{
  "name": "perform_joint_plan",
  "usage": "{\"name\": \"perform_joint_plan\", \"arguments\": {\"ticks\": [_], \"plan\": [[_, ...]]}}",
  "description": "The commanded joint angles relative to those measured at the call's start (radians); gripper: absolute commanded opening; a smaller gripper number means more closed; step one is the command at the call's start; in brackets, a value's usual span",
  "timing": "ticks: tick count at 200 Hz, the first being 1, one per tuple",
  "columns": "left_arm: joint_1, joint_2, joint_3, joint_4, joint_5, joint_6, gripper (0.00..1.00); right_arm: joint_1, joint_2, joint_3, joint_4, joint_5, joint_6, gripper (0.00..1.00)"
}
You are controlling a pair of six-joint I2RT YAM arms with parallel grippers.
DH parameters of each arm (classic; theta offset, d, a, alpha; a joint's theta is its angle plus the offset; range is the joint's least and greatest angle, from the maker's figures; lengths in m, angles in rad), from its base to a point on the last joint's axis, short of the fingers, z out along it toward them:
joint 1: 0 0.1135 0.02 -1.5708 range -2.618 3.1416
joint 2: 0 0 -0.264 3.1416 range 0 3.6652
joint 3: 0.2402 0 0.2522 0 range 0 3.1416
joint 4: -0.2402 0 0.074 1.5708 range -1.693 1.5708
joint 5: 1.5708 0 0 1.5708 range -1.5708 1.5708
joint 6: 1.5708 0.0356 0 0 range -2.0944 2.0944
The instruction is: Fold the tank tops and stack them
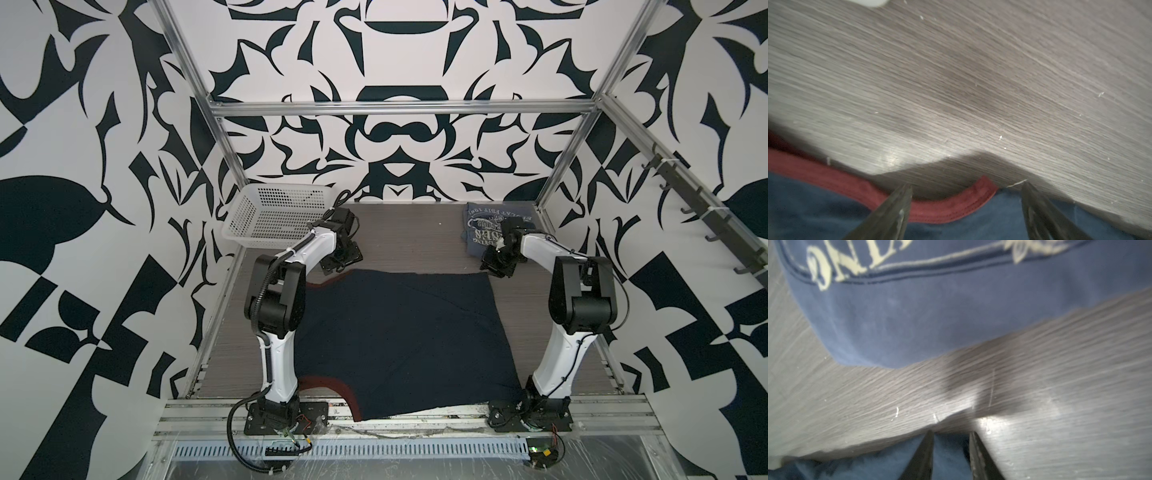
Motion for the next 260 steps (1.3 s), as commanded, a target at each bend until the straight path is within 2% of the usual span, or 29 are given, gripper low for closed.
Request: {"name": "perform_joint_plan", "arguments": {"ticks": [1, 9, 22, 48, 146, 199, 235, 260], "plan": [[0.001, 0.019, 0.018, -0.047, 0.020, 0.012, 0.86, 0.018, -0.042, -0.003, -0.021, -0.012, 0.000, 0.20], [0.001, 0.020, 0.021, -0.049, 0.023, 0.013, 0.81, 0.018, -0.045, 0.001, -0.023, -0.013, 0.000, 0.13], [0.001, 0.024, 0.028, -0.055, 0.032, 0.018, 0.80, 0.019, -0.050, 0.005, -0.030, -0.024, -0.002, 0.05], [0.002, 0.023, 0.034, -0.068, 0.042, 0.025, 0.78, 0.019, -0.078, -0.005, -0.025, -0.026, -0.006, 0.00], [-0.001, 0.106, 0.109, -0.040, 0.160, 0.071, 0.67, 0.019, -0.118, -0.080, 0.044, -0.065, 0.011, 0.00], [-0.003, 0.130, 0.125, -0.038, 0.207, 0.076, 0.47, 0.015, -0.154, -0.084, 0.057, -0.048, 0.021, 0.00], [-0.004, 0.095, 0.105, -0.024, 0.202, 0.076, 0.32, 0.008, -0.168, -0.090, 0.066, -0.034, 0.030, 0.00], [-0.004, 0.068, 0.089, -0.008, 0.189, 0.075, 0.26, 0.006, -0.169, -0.091, 0.066, -0.032, 0.031, 0.00]]}}
